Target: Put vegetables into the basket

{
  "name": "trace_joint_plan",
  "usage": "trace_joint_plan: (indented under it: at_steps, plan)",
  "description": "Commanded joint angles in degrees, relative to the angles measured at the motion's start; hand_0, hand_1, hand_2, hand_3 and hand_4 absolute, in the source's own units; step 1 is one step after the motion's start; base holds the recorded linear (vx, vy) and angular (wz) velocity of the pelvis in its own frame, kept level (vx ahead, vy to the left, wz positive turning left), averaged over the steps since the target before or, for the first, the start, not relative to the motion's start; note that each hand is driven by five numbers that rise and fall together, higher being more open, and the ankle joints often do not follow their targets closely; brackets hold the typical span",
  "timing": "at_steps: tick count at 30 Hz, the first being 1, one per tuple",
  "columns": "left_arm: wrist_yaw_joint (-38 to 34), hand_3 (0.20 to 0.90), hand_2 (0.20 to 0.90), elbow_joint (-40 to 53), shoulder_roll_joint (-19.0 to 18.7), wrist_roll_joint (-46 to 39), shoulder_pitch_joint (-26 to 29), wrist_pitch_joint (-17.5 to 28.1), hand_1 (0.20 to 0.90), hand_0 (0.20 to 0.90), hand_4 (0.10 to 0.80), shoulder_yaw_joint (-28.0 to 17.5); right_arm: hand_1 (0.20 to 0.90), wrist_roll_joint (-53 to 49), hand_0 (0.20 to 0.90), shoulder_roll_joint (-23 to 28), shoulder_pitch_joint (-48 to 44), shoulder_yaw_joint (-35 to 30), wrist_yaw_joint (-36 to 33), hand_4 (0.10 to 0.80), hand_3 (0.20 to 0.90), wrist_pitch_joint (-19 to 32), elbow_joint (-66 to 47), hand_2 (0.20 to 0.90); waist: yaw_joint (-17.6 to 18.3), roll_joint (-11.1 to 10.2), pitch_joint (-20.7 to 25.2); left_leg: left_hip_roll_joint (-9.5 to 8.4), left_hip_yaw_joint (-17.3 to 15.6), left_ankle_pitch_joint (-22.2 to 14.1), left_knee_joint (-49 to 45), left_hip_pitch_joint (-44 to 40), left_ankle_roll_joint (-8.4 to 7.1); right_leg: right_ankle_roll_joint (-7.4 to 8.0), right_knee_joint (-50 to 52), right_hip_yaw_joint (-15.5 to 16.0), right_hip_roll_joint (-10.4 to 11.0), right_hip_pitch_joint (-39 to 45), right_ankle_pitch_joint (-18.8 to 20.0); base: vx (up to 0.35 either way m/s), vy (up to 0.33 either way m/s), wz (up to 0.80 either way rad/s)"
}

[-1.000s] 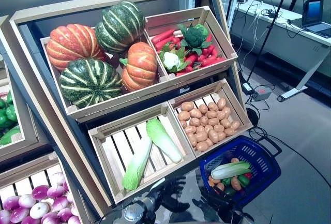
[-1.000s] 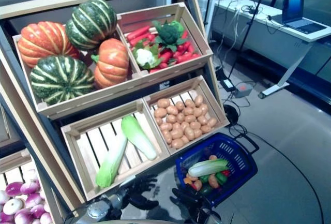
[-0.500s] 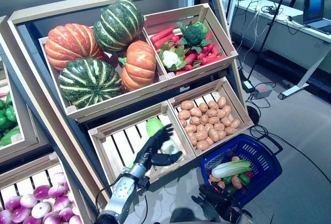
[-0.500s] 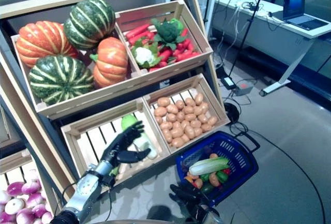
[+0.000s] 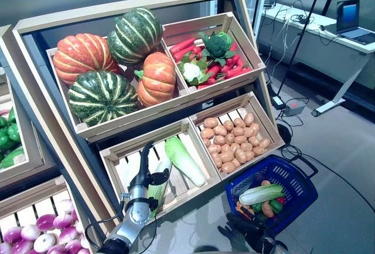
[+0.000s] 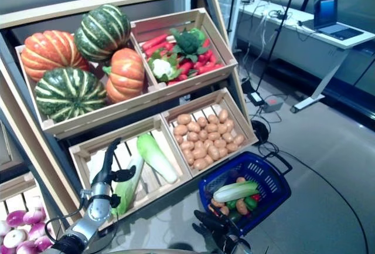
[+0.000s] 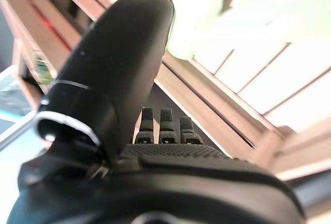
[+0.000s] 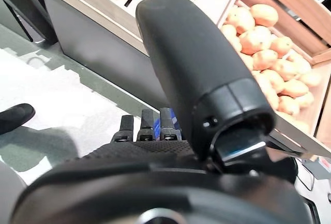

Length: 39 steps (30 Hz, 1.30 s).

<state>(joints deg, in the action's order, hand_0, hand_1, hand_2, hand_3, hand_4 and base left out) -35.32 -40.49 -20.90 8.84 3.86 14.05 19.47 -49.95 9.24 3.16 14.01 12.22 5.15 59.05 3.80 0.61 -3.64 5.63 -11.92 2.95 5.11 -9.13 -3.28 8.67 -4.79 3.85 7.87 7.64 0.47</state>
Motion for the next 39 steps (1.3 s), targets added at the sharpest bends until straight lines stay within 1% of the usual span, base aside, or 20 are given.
trace_joint_plan:
  at_steps: [1,3,5,7,8,10,12,13,18,24,26,29,30,32,34,37,39]
  plan:
    - [-4.28,0.9,0.9,-4.89,0.34,-2.24,13.57,2.0,0.9,0.9,0.8,-3.35,0.9,-1.91,0.9,0.15,-2.5,0.87,1.93,0.8,0.9,2.7,-7.45,0.9,0.99,-0.36,-3.03,0.83,2.39,-5.34,-10.84,3.13,-0.41,-3.81,8.58,2.59,1.31,-2.2,-1.34,-0.073,0.025,-0.07]
    - [-5.17,0.9,0.9,-6.62,0.19,-3.21,15.82,2.48,0.9,0.9,0.8,-2.79,0.9,-3.14,0.9,1.09,-3.76,1.74,2.19,0.8,0.9,2.7,-8.73,0.9,1.33,-0.55,-5.2,1.34,2.79,-6.86,-16.71,7.12,-0.71,-4.15,13.97,2.28,1.81,-6.03,-3.08,-0.151,0.033,-0.17]
    - [-5.67,0.9,0.9,-7.73,-0.81,-4.46,18.55,1.56,0.9,0.9,0.8,-1.45,0.9,-4.68,0.9,2.31,-5.7,2.56,1.86,0.8,0.9,2.53,-9.31,0.9,1.66,-0.82,-7.3,2.07,2.47,-8.42,-21.81,11.09,-0.87,-4.46,18.5,1.77,2.54,-10.04,-4.42,-0.185,0.046,-0.16]
    - [-5.67,0.9,0.9,-8.2,-1.09,-5.87,19.46,1.03,0.9,0.9,0.8,-0.97,0.9,-5.41,0.9,2.68,-6.39,2.81,1.66,0.8,0.9,2.44,-9.42,0.9,1.77,-0.85,-7.89,2.28,2.47,-9.11,-23.85,12.66,-0.82,-4.61,20.57,1.54,2.73,-11.68,-5.09,-0.122,0.043,-0.12]
    - [-6.39,0.9,0.9,-10.21,-1.86,-8.38,21.41,1.33,0.9,0.9,0.8,-0.71,0.9,-6.64,0.9,3.26,-7.93,3.39,1.47,0.8,0.9,2.66,-9.43,0.9,1.96,-0.97,-9.42,2.69,2.85,-10.71,-28.94,16.79,-0.81,-4.97,25.61,0.99,3.4,-15.6,-6.58,-0.204,0.067,-0.15]
    - [-6.36,0.9,0.9,-12.33,-2.65,-9.42,23.47,2.05,0.9,0.9,0.8,-0.55,0.9,-7.49,0.9,3.85,-9.59,3.77,1.47,0.8,0.9,2.85,-9.18,0.9,2.16,-1.22,-10.91,2.86,3.28,-12.04,-32.85,20.61,-0.52,-5.2,29.88,0.57,4.13,-19.39,-7.69,-0.226,0.071,-0.2]
    - [-6.5,0.9,0.9,-13.06,-3.04,-9.83,24.52,2.03,0.9,0.9,0.8,-0.33,0.9,-7.88,0.9,4.1,-10.42,4.02,1.25,0.8,0.9,2.99,-9.22,0.9,2.26,-1.39,-11.73,3.02,3.67,-12.82,-35.05,22.65,-0.46,-5.16,32.05,0.26,4.53,-21.37,-8.15,-0.152,0.047,-0.3]
    - [-6.61,0.9,0.9,-13.93,-3.69,-10.77,26.17,1.58,0.9,0.9,0.8,0.1,0.9,-8.18,0.9,4.42,-11.81,4.4,0.66,0.8,0.9,3.0,-9.49,0.9,2.52,-1.6,-12.88,3.23,4.04,-13.75,-37.3,24.8,-0.35,-5.16,34.48,-0.33,4.74,-23.65,-8.79,-0.166,0.05,-0.22]
    - [-5.86,0.9,0.9,-16.94,-5.39,-15.13,29.78,1.2,0.9,0.9,0.8,0.02,0.9,-8.8,0.9,5.53,-15.14,4.74,0.13,0.8,0.9,3.24,-8.84,0.9,3.19,-1.88,-15.18,4.03,3.81,-15.55,-41.66,28.87,0.0,-5.17,40.03,-1.61,4.59,-28.7,-10.53,-0.141,0.051,-0.12]
    - [-4.4,0.9,0.9,-21.22,-7.27,-17.51,33.71,0.81,0.9,0.9,0.8,-0.25,0.9,-10.86,0.9,6.72,-17.9,4.51,0.53,0.8,0.9,3.17,-6.73,0.9,3.72,-2.28,-16.68,5.26,3.76,-17.89,-47.38,33.18,-0.33,-5.34,45.62,-2.15,4.45,-33.3,-12.39,-0.068,0.027,-0.07]
    - [-3.11,0.9,0.9,-22.6,-8.45,-18.73,35.32,0.34,0.9,0.9,0.8,-0.23,0.9,-11.67,0.9,7.47,-18.31,4.12,1.16,0.8,0.9,3.42,-6.1,0.9,3.95,-2.38,-17.18,5.76,3.81,-19.12,-49.92,34.92,-0.32,-5.34,47.93,-2.33,4.5,-35.16,-13.33,-0.048,0.021,-0.02]
    - [-2.88,0.9,0.9,-23.98,-8.96,-20.62,37.01,-0.82,0.9,0.9,0.8,-0.05,0.9,-12.48,0.9,7.75,-19.07,3.75,1.08,0.8,0.9,3.87,-5.96,0.9,4.27,-2.38,-17.77,6.09,4.16,-20.28,-52.77,37.28,-0.32,-5.27,50.58,-2.72,4.36,-37.68,-14.14,-0.023,0.026,0.0]
    - [-3.27,0.9,0.9,-24.69,-8.99,-21.23,37.56,-1.33,0.9,0.9,0.8,-0.05,0.9,-12.84,0.9,7.82,-19.29,3.68,1.29,0.8,0.9,4.2,-5.73,0.9,4.37,-2.33,-18.23,6.26,4.58,-22.39,-54.8,37.62,-0.69,-4.9,52.6,-2.95,4.44,-38.12,-16.03,0.023,0.031,0.0]
    - [-4.06,0.9,0.9,-25.6,-9.19,-21.68,38.4,-1.92,0.9,0.9,0.8,-0.19,0.9,-13.18,0.9,7.88,-19.69,3.52,1.55,0.8,0.9,4.66,-5.55,0.9,4.49,-2.34,-18.61,6.42,4.87,-22.92,-56.11,38.76,-0.68,-4.84,53.88,-3.1,4.48,-39.38,-16.42,-0.022,0.009,-0.01]
    - [-5.45,0.9,0.9,-26.93,-9.48,-23.87,39.69,-3.58,0.9,0.9,0.8,-0.76,0.9,-13.46,0.9,7.93,-20.23,3.27,1.56,0.8,0.9,5.17,-5.59,0.9,4.64,-2.42,-18.99,6.65,5.23,-23.64,-57.94,40.61,-0.76,-4.68,55.61,-3.22,4.6,-41.33,-16.98,-0.047,0.012,0.0]
    - [-8.4,0.9,0.9,-28.55,-9.37,-23.61,41.19,-4.5,0.9,0.9,0.8,-1.09,0.9,-13.9,0.9,7.67,-21.38,3.19,1.07,0.8,0.9,5.56,-4.95,0.9,4.47,-2.62,-19.37,6.78,5.99,-24.12,-59.64,42.72,-0.98,-4.52,57.11,-3.23,4.71,-43.4,-17.29,-0.026,-0.01,0.03]
    - [-7.76,0.9,0.9,-28.93,-9.15,-23.83,41.43,-4.93,0.9,0.9,0.8,-1.01,0.9,-14.08,0.9,7.58,-21.63,3.3,0.89,0.8,0.9,5.81,-4.47,0.9,4.33,-2.69,-19.39,6.83,6.24,-24.29,-60.06,43.48,-1.09,-4.38,57.5,-3.15,4.78,-44.14,-17.37,0.0,0.0,0.0]
